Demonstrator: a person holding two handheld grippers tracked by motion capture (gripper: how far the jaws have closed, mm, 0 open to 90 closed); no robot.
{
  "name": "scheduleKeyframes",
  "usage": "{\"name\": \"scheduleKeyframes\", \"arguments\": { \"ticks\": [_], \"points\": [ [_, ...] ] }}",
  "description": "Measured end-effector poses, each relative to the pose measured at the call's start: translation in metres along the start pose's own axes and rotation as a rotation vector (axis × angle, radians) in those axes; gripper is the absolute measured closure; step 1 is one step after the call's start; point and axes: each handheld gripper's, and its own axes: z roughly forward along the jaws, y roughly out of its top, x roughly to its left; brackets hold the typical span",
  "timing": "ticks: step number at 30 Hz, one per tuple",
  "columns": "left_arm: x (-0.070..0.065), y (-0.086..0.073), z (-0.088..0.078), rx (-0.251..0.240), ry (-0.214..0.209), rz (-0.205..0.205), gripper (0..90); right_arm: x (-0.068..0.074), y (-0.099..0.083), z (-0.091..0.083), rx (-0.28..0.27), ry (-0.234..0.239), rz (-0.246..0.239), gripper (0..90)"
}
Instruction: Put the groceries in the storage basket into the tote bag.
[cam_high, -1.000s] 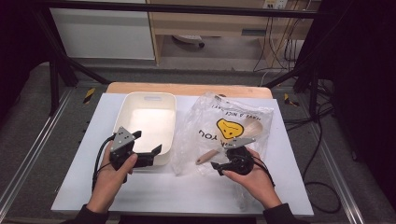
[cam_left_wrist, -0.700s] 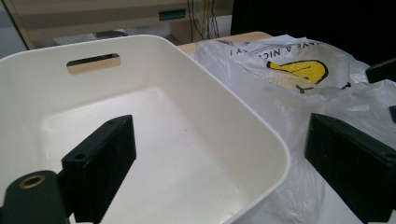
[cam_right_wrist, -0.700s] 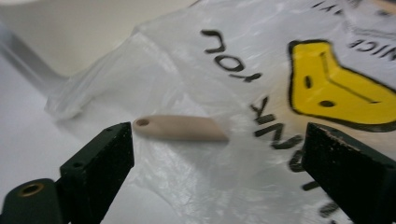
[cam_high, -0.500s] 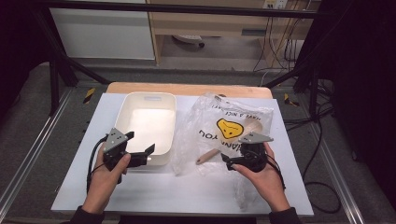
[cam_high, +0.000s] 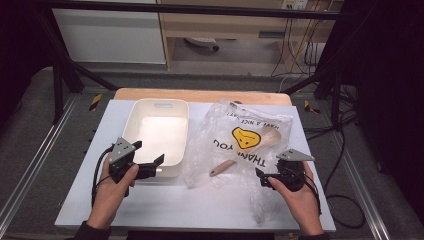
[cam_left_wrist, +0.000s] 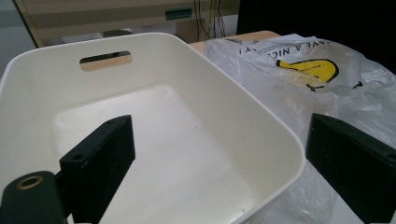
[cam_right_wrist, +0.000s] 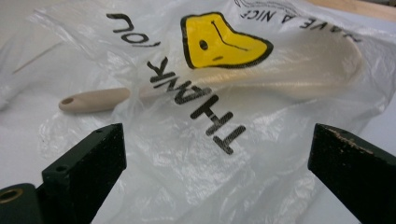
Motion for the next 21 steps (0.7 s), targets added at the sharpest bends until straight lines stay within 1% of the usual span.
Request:
{"name": "scheduleKeyframes", "arguments": {
  "ticks": [1,4,5,8,10,11,16,19,21],
  "points": [
    [0.0,0.0,0.0,-0.002,-0.004,-0.004,8.1,-0.001,-0.003,0.0,0.004,-0.004,0.001,5.6],
    [-0.001,0.0,0.0,0.001,0.0,0.004,8.1,-0.003,-0.011,0.004,0.028,-0.01,0.017,5.6],
    [-0.001,0.0,0.0,-0.001,0.0,0.002,8.1,-0.003,-0.013,0.005,0.034,-0.015,0.029,5.7],
    [-0.001,0.0,0.0,-0.002,0.002,0.003,8.1,-0.005,-0.017,0.006,0.046,-0.027,0.036,5.0],
    [-0.001,0.0,0.0,-0.008,0.0,-0.005,8.1,-0.005,-0.02,0.006,0.051,-0.03,0.04,4.8],
    [-0.001,0.001,-0.001,-0.008,0.005,0.002,8.1,-0.005,-0.022,0.005,0.054,-0.032,0.045,5.0],
    [-0.001,0.001,-0.001,-0.009,0.001,0.004,8.1,-0.008,-0.031,0.006,0.079,-0.041,0.054,4.7],
    [-0.002,0.001,0.0,-0.006,-0.002,0.005,8.1,-0.011,-0.036,0.006,0.087,-0.037,0.078,5.3],
    [-0.002,0.001,0.0,-0.009,-0.001,0.002,8.1,-0.013,-0.036,0.005,0.076,-0.025,0.09,5.1]
  ]
}}
